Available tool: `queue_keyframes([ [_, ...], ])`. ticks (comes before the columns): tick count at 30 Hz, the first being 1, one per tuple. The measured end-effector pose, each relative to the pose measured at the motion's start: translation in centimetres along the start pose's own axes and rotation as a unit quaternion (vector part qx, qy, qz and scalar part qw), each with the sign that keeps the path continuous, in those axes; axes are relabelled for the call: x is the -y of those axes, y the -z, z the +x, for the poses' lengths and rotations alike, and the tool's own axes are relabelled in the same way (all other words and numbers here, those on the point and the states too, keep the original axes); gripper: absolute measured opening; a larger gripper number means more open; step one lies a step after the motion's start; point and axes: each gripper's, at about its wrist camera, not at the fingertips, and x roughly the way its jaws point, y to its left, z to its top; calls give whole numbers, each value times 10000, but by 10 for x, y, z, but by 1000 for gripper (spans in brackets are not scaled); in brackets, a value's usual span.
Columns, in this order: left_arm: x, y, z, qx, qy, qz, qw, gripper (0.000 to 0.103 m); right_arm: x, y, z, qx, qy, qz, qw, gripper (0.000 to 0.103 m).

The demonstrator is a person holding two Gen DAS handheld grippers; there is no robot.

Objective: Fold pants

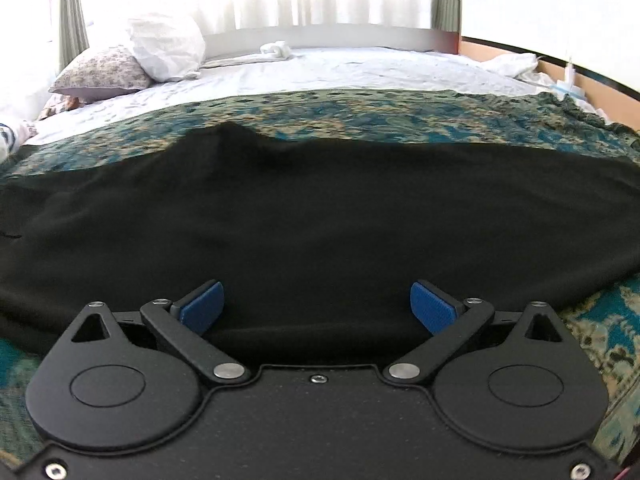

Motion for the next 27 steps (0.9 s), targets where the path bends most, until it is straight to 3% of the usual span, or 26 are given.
queue_keyframes([
  [1, -8, 1, -2, 19, -133, -36, 9999, 101, 2, -3, 4, -7, 75, 224, 9997, 32],
  [2, -16, 2, -3, 7, -277, -73, 9996, 101, 2, -6, 6, -19, 140, 365, 9992, 15],
  [4, -36, 6, -4, 6, -395, -197, 9990, 101, -10, -10, 10, 28, 380, 273, 9989, 11],
  [7, -66, 11, -4, 32, -293, -567, 9980, 101, -65, -1, 15, 233, 923, -904, 9913, 10],
  [9, -71, 13, -4, 72, -272, -557, 9980, 101, -116, 21, 20, 291, 975, -1997, 9746, 9],
  [11, -67, 15, -5, 148, -350, -459, 9982, 101, -168, 64, 25, 198, 831, -3231, 9425, 9],
  [14, -68, 19, -6, 249, -336, -460, 9981, 101, -222, 161, 34, -420, 258, -4977, 8659, 9],
  [17, -70, 22, -7, 303, -205, -584, 9976, 100, -234, 252, 34, -1301, -502, -5941, 7922, 10],
  [18, -71, 23, -8, 322, -190, -590, 9976, 100, -233, 275, 32, -1511, -678, -6078, 7766, 9],
  [21, -71, 26, -9, 376, -182, -575, 9975, 100, -235, 308, 22, -1342, -822, -6371, 7546, 14],
  [23, -70, 27, -9, 409, -187, -560, 9974, 100, -239, 311, 13, -1348, -959, -6366, 7532, 24],
  [25, -69, 28, -8, 437, -203, -540, 9974, 100, -239, 311, 3, -1513, -1165, -6293, 7533, 49],
  [27, -69, 28, -8, 449, -204, -539, 9973, 100, -237, 311, -5, -1629, -1316, -6355, 7432, 63],
])
